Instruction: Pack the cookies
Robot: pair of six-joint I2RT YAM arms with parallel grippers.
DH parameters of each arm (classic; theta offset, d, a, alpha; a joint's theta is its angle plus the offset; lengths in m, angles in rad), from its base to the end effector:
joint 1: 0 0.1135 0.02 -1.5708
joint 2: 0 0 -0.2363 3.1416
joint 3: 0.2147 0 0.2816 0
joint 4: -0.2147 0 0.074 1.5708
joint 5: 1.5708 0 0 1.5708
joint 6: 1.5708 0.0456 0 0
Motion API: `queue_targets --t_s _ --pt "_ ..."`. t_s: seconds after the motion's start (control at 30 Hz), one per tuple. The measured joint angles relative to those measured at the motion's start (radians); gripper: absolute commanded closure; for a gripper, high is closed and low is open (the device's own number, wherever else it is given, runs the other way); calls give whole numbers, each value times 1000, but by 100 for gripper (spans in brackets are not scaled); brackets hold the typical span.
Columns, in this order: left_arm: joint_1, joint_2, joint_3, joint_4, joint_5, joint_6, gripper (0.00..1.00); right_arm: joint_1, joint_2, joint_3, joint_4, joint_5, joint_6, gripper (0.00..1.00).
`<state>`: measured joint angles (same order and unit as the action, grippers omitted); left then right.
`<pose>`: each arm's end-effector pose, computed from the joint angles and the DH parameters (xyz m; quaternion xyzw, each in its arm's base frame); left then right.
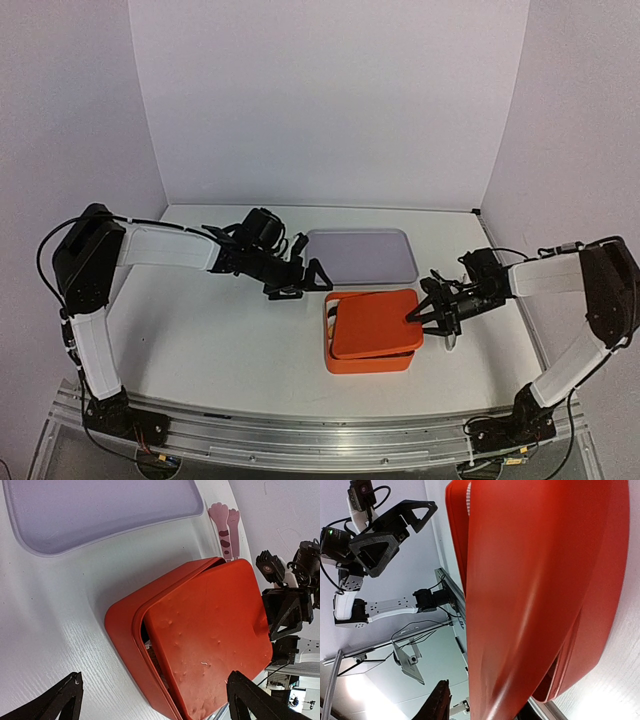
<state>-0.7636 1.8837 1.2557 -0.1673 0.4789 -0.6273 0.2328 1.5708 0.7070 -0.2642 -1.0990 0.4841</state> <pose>0.2966 -0.3131 0.1435 0.1507 0.8912 -0.4039 0.1413 0.2679 0.1053 0.0940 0.0095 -0.8398 -0.5428 0.0034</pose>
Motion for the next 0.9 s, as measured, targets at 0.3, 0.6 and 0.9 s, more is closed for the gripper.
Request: queue_targets --t_s 0.3,0.6,0.9 --pt "-8 23 8 -10 1 3 0 -3 -55 79 -277 162 -116 66" --pt "-20 24 9 -17 2 2 0 -3 -54 85 -349 251 -143 66" --pt "-42 29 27 -23 3 -1 0 -3 12 122 -362 274 -172 69"
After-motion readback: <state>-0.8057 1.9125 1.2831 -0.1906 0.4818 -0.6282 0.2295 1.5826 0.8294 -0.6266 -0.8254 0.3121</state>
